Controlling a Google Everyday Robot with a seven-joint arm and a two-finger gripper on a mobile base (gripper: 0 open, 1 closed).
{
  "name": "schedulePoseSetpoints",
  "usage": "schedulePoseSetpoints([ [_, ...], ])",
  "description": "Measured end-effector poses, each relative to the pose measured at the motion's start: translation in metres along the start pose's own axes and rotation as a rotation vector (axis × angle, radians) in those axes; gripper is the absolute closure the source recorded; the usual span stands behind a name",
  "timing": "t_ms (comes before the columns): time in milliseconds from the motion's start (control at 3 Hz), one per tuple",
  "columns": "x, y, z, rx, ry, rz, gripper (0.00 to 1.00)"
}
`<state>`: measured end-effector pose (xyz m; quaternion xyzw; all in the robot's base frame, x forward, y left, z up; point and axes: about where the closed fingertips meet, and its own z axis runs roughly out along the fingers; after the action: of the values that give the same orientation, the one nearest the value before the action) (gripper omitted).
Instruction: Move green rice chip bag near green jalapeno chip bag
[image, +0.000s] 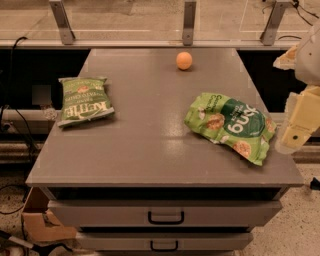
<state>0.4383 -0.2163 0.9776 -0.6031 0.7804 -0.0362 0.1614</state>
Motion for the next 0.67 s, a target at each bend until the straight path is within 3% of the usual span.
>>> schedulePoseSetpoints([
  [333,0.000,0.000,0.000,0.000,0.000,0.000,0.00],
  [667,0.002,-0.017,0.014,-0.007,-0.019,0.064,0.00],
])
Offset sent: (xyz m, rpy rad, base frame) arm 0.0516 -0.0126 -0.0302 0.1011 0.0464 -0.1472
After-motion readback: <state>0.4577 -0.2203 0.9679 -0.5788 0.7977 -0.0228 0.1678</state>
